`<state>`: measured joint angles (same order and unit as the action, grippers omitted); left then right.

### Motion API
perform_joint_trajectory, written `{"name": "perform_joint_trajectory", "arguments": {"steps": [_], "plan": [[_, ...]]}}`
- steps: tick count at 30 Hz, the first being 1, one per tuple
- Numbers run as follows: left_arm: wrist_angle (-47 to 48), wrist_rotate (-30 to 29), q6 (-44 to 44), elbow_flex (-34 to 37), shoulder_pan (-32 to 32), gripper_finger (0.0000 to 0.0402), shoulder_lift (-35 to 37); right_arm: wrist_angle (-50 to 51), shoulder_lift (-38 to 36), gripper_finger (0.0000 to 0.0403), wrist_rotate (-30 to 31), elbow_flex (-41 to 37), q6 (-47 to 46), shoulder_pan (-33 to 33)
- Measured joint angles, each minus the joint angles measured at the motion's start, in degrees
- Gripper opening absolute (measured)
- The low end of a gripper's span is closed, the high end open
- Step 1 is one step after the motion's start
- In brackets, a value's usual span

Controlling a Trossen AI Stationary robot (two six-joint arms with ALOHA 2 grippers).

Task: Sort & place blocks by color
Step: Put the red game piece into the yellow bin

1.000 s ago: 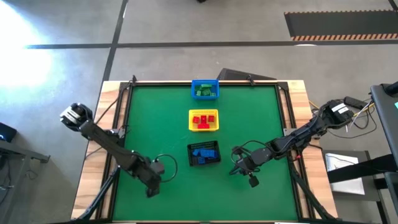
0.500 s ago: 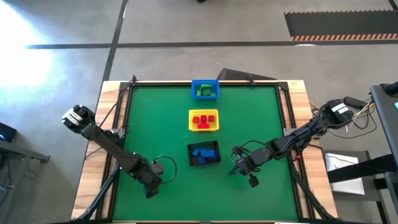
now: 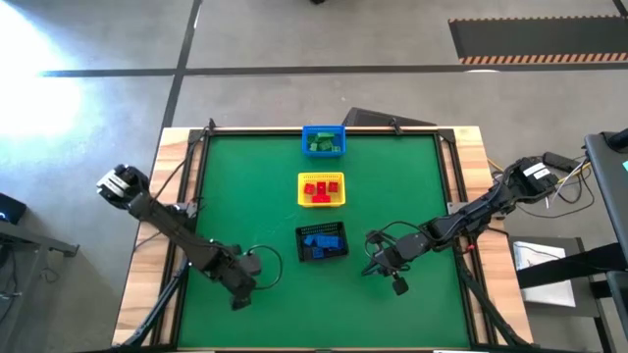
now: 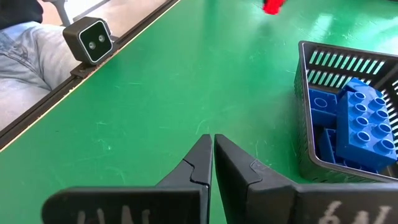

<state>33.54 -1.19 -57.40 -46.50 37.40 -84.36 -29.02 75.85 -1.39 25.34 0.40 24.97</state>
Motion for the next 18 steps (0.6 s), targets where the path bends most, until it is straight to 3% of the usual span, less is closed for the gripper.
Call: {"name": "perform_joint_trajectory", "arguments": {"steps": [8,13,18], "plan": [[-5.03,-23.21,17.70,-1.72,-9.70,0.0081,3.95,0.01,0.00,0.0009,0.01,0.17,0.02,0.00],[-22.58,-23.41,36.55,-1.18,-21.57,0.0082,3.50,-0.01,-0.04,0.0009,0.02,0.22,0.00,0.00],[-34.72,-16.75,46.74,-1.63,-34.38,0.0083,0.35,0.02,-0.04,0.0009,0.00,0.22,0.03,0.00]]}}
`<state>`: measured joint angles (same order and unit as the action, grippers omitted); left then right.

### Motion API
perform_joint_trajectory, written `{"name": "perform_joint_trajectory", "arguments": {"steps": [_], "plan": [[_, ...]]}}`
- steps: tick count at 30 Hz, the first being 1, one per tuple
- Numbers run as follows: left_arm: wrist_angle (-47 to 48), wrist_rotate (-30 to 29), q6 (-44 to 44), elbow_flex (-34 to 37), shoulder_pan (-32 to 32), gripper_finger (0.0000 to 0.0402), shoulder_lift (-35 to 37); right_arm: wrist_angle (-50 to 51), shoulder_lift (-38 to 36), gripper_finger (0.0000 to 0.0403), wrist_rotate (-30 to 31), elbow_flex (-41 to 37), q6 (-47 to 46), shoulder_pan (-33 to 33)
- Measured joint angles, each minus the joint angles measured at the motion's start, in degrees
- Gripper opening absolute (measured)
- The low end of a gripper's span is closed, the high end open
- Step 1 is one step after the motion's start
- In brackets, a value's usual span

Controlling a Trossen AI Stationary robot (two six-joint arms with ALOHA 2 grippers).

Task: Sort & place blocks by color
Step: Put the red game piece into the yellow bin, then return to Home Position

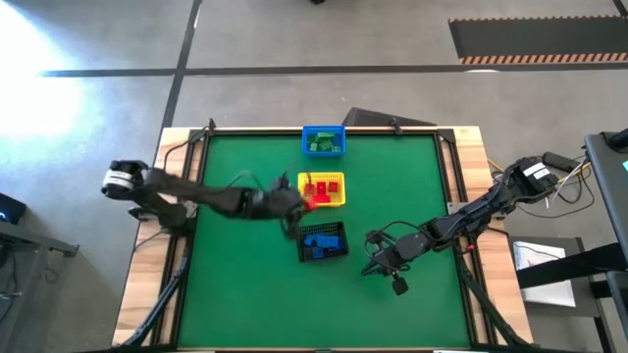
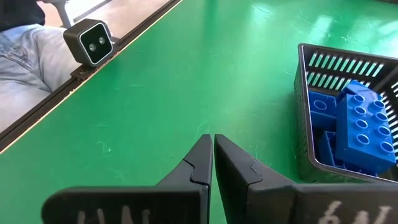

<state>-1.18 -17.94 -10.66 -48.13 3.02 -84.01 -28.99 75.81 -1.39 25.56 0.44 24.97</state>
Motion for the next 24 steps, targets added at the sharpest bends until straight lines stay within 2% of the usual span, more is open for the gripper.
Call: {"name": "perform_joint_trajectory", "arguments": {"steps": [3,5,13,19,24], "plan": [[-4.37,6.47,2.22,-0.62,-5.77,0.0083,-2.66,0.00,0.00,0.0009,0.01,-0.02,0.16,0.00],[-4.60,8.64,2.74,-1.38,-8.38,0.0083,-4.95,-0.01,0.00,0.0009,0.01,-0.02,0.16,0.00],[-4.71,10.48,5.14,-4.66,-12.45,0.0091,-12.07,-0.02,0.00,0.0009,0.00,-0.07,0.16,0.00],[-4.70,10.49,7.02,-5.48,-12.78,0.0118,-11.75,0.00,0.00,0.0009,0.00,-0.09,0.19,0.00],[-4.63,10.48,8.56,-5.29,-12.93,0.0124,-8.77,-0.04,0.00,0.0009,0.00,-0.15,1.06,0.00]]}}
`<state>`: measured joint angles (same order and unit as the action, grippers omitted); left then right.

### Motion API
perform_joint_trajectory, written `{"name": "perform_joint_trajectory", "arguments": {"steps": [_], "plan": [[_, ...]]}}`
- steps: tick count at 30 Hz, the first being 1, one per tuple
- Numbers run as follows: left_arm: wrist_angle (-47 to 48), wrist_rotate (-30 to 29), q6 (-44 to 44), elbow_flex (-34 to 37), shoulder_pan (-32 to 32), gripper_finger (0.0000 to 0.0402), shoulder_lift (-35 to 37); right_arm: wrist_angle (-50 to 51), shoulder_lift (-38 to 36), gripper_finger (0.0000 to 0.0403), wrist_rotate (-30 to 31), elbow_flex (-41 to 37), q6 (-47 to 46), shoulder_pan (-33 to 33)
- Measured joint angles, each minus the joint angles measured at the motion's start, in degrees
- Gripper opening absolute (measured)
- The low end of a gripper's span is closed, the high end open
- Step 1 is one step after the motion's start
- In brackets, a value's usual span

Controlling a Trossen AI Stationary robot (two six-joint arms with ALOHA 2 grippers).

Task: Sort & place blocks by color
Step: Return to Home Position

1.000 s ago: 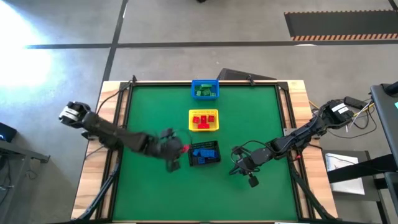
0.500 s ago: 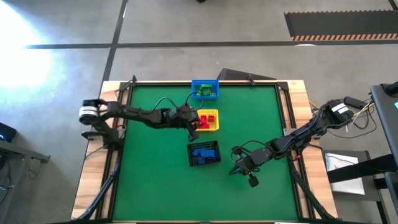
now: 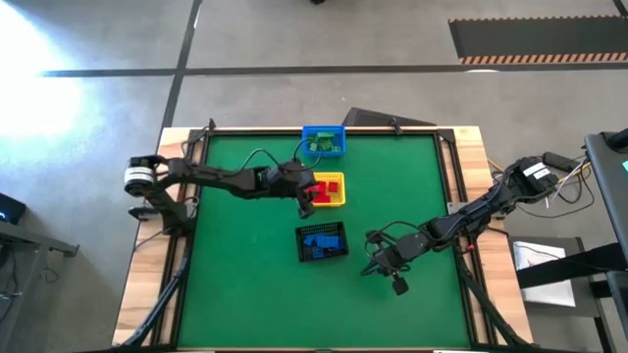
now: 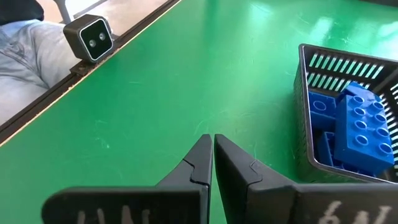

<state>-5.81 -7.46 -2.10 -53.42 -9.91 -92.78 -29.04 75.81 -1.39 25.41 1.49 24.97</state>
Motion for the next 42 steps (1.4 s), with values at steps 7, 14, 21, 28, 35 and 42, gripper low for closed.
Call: {"name": "perform_joint_trajectory", "arguments": {"steps": [7,14,21,28,35,42], "plan": [[-1.33,1.04,2.01,1.93,-0.05,0.0106,7.44,0.83,-3.06,0.0009,1.50,-0.39,1.90,-0.14],[-15.19,5.42,3.25,13.42,-0.07,0.0047,15.30,3.09,-12.24,0.0009,2.98,-3.03,5.16,-0.91],[-27.07,6.03,4.83,26.12,-0.24,0.0002,22.85,4.52,-25.36,0.0009,2.93,-8.69,5.92,-6.23],[-34.46,8.04,5.76,37.00,-0.24,0.0003,32.43,5.71,-39.11,0.0009,2.91,-14.76,6.34,-12.59],[-38.97,8.90,6.10,46.14,-0.24,0.0003,42.65,12.44,-50.65,0.0009,2.91,-17.28,5.62,-16.38],[-38.24,9.23,7.03,51.56,-0.24,0.0003,52.65,20.01,-60.85,0.0009,2.91,-18.34,5.72,-17.53]]}}
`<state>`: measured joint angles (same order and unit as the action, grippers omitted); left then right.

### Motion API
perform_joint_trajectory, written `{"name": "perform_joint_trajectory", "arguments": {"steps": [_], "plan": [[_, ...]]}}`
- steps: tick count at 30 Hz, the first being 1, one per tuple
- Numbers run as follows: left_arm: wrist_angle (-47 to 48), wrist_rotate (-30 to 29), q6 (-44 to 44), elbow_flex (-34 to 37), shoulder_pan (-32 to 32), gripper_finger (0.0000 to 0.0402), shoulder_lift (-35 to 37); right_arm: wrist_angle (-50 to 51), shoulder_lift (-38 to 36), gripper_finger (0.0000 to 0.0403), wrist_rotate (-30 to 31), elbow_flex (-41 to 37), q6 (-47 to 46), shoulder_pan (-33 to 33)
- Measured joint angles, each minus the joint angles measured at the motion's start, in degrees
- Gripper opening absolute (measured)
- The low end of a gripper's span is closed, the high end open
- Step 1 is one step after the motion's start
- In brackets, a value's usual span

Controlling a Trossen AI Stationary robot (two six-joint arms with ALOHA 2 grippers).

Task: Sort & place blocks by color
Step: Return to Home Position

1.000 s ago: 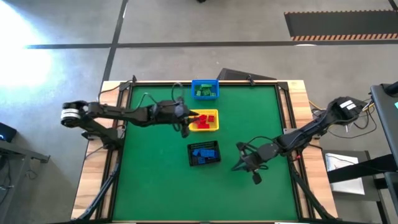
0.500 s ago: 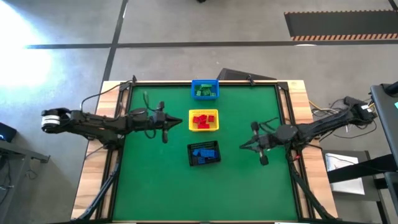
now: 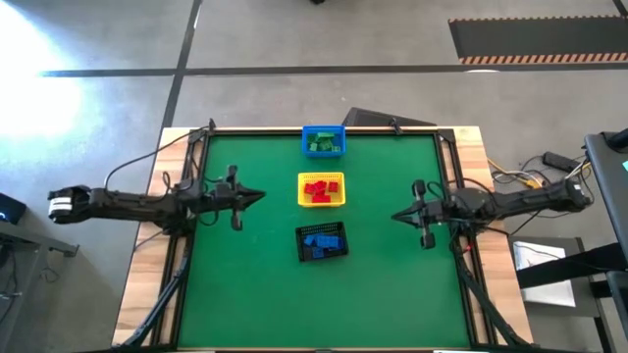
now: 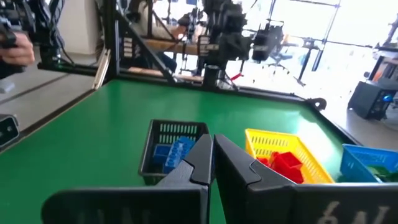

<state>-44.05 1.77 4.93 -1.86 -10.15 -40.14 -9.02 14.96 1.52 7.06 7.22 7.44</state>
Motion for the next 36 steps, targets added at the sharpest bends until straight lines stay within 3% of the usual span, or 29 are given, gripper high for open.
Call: {"name": "perform_joint_trajectory", "arguments": {"steps": [10,13,29,36], "plan": [[11.15,1.80,0.14,1.34,-0.01,0.0004,11.46,11.84,-14.27,0.0009,0.82,-0.16,1.02,-0.96],[15.01,1.78,0.42,1.37,0.00,0.0004,14.62,14.95,-14.95,0.0009,3.00,-0.21,1.27,-1.13],[38.26,1.12,0.09,1.50,-0.02,0.0004,40.06,8.79,-14.95,0.0009,2.99,-1.80,2.48,-1.79],[39.22,0.82,0.24,1.30,-0.01,0.0004,38.21,1.94,-14.63,0.0009,2.99,-6.38,2.21,-2.35]]}}
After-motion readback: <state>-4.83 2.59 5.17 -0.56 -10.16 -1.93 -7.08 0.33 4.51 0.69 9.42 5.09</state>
